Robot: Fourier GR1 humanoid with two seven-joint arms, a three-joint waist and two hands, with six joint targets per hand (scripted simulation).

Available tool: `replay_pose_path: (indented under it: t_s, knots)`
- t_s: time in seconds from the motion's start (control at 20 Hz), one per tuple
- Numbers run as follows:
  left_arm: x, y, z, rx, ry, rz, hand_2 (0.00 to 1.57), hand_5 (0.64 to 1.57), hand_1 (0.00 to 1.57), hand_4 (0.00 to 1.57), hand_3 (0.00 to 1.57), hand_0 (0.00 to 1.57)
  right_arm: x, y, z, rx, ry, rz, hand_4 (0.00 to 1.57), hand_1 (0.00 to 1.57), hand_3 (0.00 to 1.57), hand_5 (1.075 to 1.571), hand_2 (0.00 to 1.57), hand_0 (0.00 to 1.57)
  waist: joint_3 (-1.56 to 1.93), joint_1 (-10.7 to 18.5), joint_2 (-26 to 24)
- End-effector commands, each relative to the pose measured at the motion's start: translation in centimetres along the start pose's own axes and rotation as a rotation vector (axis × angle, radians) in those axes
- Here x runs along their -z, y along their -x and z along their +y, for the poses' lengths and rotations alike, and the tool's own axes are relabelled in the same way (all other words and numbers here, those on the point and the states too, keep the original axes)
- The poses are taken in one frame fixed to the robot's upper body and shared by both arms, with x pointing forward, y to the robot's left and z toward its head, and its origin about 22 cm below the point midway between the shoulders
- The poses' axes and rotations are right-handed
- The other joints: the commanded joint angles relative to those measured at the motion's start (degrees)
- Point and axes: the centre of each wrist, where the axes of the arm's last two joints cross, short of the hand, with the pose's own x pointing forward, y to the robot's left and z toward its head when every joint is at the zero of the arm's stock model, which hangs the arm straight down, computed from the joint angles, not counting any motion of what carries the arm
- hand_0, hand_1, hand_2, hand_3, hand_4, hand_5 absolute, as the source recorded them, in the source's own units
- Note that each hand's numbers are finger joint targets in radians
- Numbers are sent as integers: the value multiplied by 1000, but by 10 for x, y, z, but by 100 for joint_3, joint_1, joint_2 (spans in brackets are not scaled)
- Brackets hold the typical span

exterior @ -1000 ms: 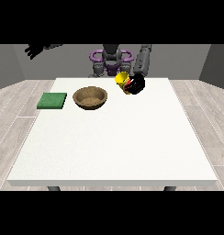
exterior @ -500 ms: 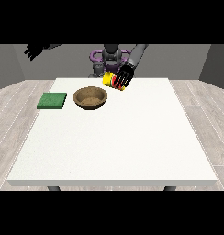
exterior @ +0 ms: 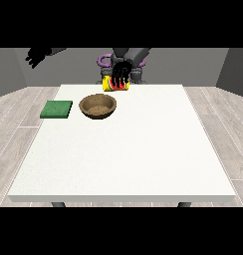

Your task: Pick the cup and pour the ball into the bowl, then pick the bowl and place it on the pad

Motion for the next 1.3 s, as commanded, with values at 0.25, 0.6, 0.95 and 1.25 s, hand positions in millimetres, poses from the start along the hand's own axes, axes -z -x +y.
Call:
replay_pose_path:
  t_s: [0.25,0.6,0.95,1.25]
  knots:
    - [12,-41,33,437,-33,-33,1571,1570,730,1012,1569,730,26,5,28,14,-44,24,699,0,300,1555,0,0,-7,-300,-69]
    - [-28,-69,28,488,54,-178,1194,1570,167,1134,1571,167,30,-9,1,13,16,15,691,0,271,1548,0,0,-10,4,-156]
    - [6,-35,63,160,-54,-47,1571,1556,748,1105,1544,748,6,25,11,0,71,30,706,0,165,1550,0,0,-19,443,-215]
    - [22,29,104,-501,-109,79,936,1545,635,1285,669,635,8,25,14,13,151,39,777,0,132,1559,0,0,-78,1219,-262]
